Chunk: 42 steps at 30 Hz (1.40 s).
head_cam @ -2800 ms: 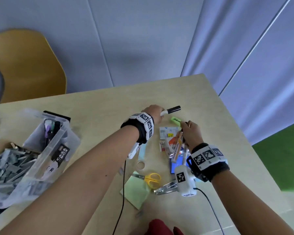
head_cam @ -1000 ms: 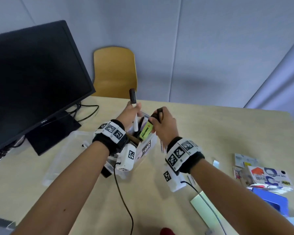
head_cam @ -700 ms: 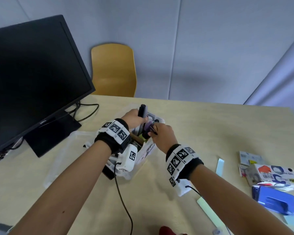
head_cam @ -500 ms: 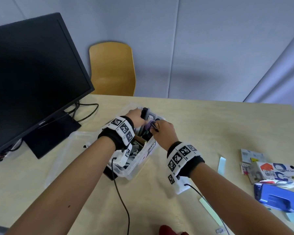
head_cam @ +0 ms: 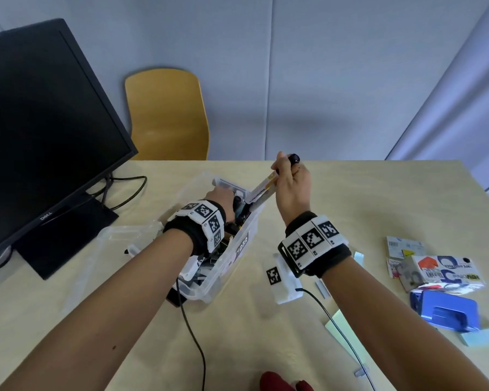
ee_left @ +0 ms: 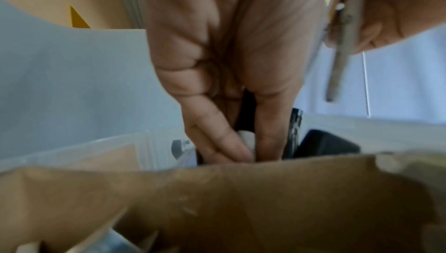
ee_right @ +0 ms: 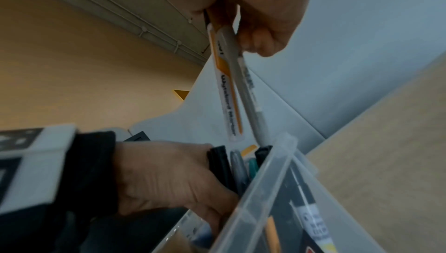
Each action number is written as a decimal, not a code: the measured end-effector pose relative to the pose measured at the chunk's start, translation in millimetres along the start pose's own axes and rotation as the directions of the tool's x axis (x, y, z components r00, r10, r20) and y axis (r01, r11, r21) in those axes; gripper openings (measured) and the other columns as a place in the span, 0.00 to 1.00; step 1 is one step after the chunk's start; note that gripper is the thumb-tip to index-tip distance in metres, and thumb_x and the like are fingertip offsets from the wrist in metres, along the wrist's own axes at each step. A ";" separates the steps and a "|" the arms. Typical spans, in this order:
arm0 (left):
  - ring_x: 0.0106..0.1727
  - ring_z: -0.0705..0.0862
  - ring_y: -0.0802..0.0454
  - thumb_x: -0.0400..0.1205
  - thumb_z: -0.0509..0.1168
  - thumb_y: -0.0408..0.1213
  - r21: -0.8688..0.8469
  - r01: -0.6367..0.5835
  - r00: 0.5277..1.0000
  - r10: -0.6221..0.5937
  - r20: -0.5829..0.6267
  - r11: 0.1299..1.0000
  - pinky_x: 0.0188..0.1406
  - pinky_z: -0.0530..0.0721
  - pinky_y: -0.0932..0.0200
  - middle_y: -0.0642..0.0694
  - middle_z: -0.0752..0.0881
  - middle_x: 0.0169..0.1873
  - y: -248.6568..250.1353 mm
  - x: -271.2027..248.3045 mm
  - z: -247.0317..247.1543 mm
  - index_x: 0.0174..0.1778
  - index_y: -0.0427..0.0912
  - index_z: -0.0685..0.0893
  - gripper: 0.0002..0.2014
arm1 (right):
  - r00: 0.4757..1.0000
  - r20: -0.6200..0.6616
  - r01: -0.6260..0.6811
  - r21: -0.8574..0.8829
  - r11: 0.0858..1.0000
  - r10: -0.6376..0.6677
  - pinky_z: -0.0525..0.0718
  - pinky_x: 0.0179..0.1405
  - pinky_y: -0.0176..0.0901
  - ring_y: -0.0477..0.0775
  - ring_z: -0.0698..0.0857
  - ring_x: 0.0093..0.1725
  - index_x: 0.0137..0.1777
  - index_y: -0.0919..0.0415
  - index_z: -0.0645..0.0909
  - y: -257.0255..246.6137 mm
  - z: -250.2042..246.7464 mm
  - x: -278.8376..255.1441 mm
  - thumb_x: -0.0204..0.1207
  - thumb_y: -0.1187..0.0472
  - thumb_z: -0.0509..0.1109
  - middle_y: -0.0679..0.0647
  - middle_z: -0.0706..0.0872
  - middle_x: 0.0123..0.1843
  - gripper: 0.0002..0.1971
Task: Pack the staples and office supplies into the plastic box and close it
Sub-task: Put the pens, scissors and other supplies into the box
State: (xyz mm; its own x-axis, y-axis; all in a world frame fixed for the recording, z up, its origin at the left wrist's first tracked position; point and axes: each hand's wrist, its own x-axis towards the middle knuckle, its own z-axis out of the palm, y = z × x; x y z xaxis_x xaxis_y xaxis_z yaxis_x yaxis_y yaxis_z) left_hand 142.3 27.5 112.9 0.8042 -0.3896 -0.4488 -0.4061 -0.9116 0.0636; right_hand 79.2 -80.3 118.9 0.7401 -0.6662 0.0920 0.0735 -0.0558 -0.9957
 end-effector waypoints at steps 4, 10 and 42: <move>0.30 0.77 0.49 0.79 0.68 0.35 -0.051 -0.008 0.997 0.012 0.075 0.999 0.37 0.78 0.58 0.44 0.77 0.29 -5.5 -1.8 -2.8 0.46 0.33 0.79 0.09 | 1.000 0.018 0.002 -0.070 0.998 -0.001 0.73 0.30 0.47 0.57 0.74 0.28 0.36 0.65 0.73 6.4 1.6 -0.2 0.80 0.55 0.61 0.55 0.72 0.25 0.15; 0.38 0.89 0.43 0.79 0.67 0.30 -0.421 -0.100 0.994 0.071 -0.084 0.901 0.40 0.87 0.58 0.38 0.87 0.44 -19.9 -2.8 -7.2 0.35 0.41 0.78 0.09 | 0.989 0.048 0.143 -0.173 0.974 -0.136 0.80 0.33 0.55 0.69 0.79 0.31 0.30 0.59 0.69 -0.4 3.5 -6.7 0.79 0.58 0.63 0.63 0.78 0.28 0.16; 0.30 0.84 0.51 0.79 0.68 0.29 -0.442 -0.182 0.979 0.120 -0.165 0.879 0.30 0.80 0.70 0.41 0.82 0.45 -31.1 3.9 -5.6 0.57 0.35 0.80 0.11 | 0.928 0.343 0.297 -0.453 0.840 -0.144 0.77 0.50 0.39 0.62 0.82 0.47 0.53 0.69 0.86 60.3 -2.1 -24.9 0.76 0.69 0.67 0.63 0.83 0.51 0.10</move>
State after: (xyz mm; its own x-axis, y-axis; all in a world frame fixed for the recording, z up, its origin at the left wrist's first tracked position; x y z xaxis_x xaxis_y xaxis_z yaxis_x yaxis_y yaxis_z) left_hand 160.5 53.6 114.2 0.8104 -0.5120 -0.2849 -0.3112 -0.7880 0.5312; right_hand 63.8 -68.6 56.5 0.9058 -0.3552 0.2309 -0.0210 -0.5820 -0.8129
